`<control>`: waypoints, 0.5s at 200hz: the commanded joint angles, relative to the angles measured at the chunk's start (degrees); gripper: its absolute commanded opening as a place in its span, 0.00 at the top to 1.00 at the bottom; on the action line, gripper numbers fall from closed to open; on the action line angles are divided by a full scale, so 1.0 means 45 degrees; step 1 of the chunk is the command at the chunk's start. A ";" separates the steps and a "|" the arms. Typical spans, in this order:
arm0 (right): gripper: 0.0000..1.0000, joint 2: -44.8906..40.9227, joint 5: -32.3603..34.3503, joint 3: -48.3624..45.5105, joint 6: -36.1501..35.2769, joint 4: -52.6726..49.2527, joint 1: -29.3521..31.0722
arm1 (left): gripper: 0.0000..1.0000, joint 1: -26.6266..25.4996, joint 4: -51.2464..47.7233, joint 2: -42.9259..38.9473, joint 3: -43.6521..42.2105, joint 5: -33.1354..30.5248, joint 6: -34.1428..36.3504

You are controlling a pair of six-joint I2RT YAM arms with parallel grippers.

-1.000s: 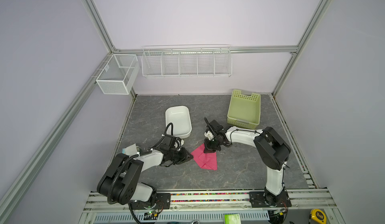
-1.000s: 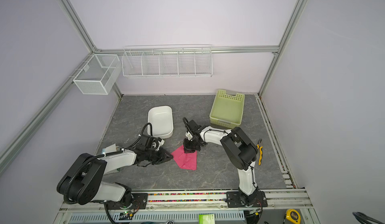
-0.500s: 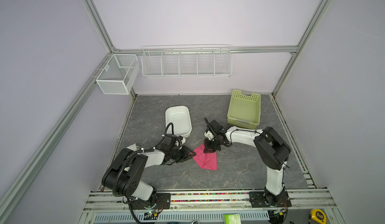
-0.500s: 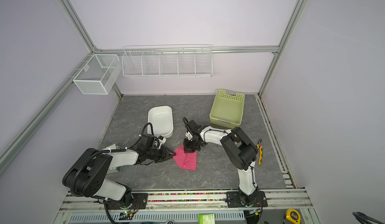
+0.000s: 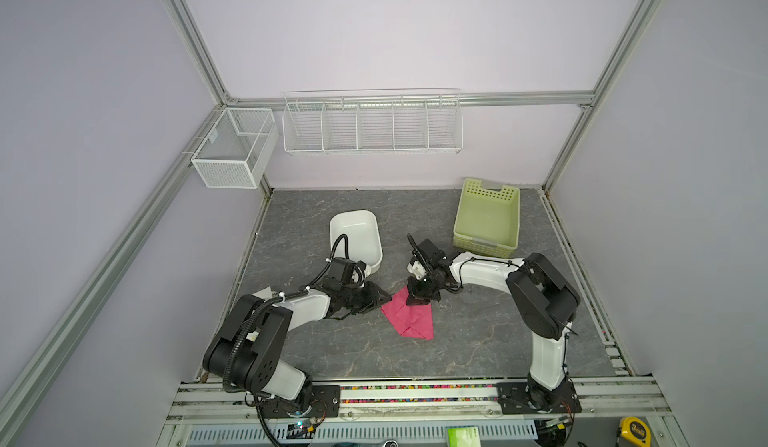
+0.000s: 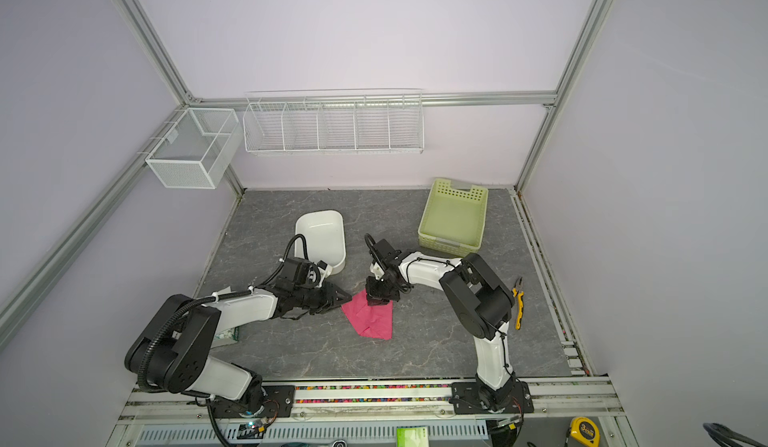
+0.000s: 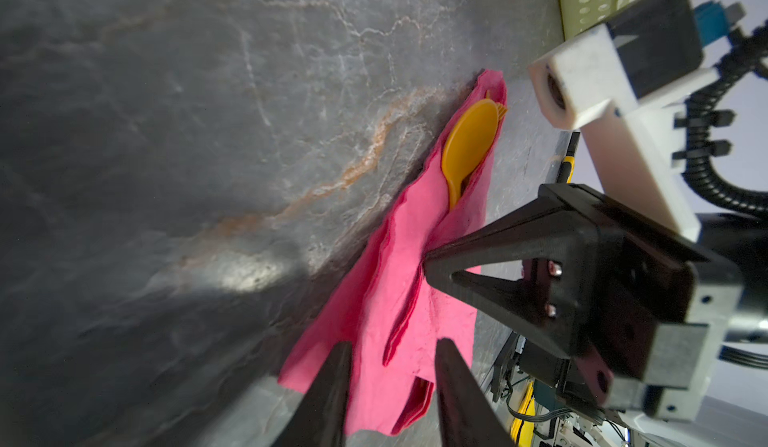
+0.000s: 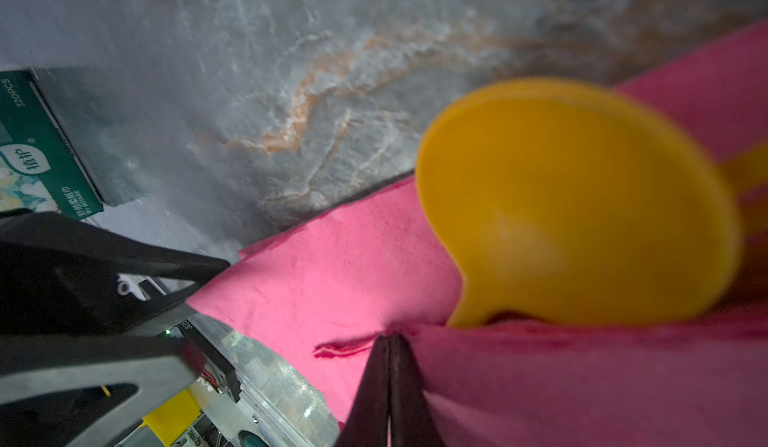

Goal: Place the utensils on the paper napkin and roll it up

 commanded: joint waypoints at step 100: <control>0.93 0.0132 0.0579 -0.0068 -0.0249 -0.0952 -0.0076 | 0.68 -0.1312 -0.4417 0.1032 0.1759 -0.2946 0.2721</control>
